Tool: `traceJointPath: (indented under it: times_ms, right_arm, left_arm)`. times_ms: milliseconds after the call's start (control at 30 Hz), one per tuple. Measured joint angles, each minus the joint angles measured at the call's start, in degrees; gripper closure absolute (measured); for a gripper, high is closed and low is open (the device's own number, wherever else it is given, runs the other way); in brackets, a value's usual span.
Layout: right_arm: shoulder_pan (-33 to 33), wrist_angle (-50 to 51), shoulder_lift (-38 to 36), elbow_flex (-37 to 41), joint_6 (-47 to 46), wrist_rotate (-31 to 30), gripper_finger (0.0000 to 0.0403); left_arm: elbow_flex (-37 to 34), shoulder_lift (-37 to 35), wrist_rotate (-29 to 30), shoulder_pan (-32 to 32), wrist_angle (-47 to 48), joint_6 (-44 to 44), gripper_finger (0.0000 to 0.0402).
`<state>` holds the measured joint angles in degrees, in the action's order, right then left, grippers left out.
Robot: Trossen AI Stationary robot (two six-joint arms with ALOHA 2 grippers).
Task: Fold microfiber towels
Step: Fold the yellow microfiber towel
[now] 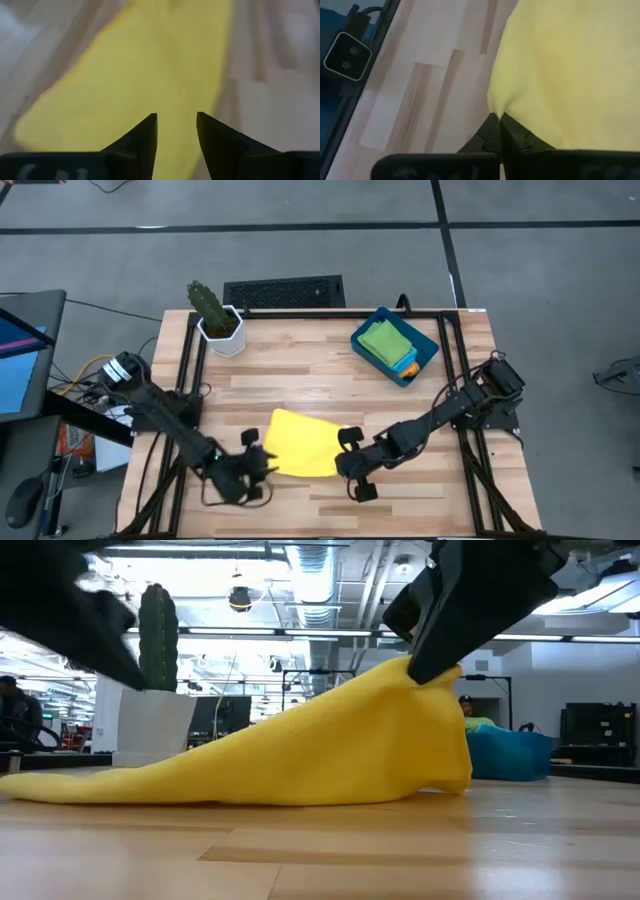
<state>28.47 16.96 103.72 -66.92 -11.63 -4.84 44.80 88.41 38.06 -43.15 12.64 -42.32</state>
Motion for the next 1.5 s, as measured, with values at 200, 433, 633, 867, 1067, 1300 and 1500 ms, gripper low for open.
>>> traceJointPath:
  times_ms: [200, 433, 633, 867, 1067, 1300, 1500]
  right_arm:
    - [0.0, 0.8, 0.0, 0.0, -0.4, 0.0, 0.0374]
    - [-0.6, 0.7, 0.0, 0.0, -0.6, 0.0, 0.0382]
    - [-0.8, 1.5, 0.0, 0.0, -2.4, 0.2, 0.0374]
    - [0.5, 2.5, 0.0, -0.1, -5.6, 3.8, 0.0353]
    - [3.8, 4.9, 0.0, -0.1, -11.9, 4.9, 0.0319]
    - [8.3, 6.8, 0.0, -0.1, -16.0, -0.1, 0.0263]
    - [14.1, -1.2, 0.1, 3.7, -10.5, -15.2, 0.0229]
  left_arm:
    - [-3.2, 6.3, 3.0, -6.6, -9.6, 3.0, 0.0271]
    - [-3.5, 13.4, 3.5, -7.7, -8.1, 1.1, 0.0271]
    - [-3.4, 13.7, 4.0, -7.5, -5.3, -2.0, 0.0271]
    - [-3.5, 13.7, 2.8, -6.6, -5.2, -5.3, 0.0271]
    - [-3.7, 13.8, 3.3, -5.6, -7.9, -3.5, 0.0271]
    - [-3.8, 14.0, 2.5, -4.2, -12.0, -1.5, 0.0271]
    - [-3.8, 14.1, 3.2, -3.7, -13.2, -1.5, 0.0271]
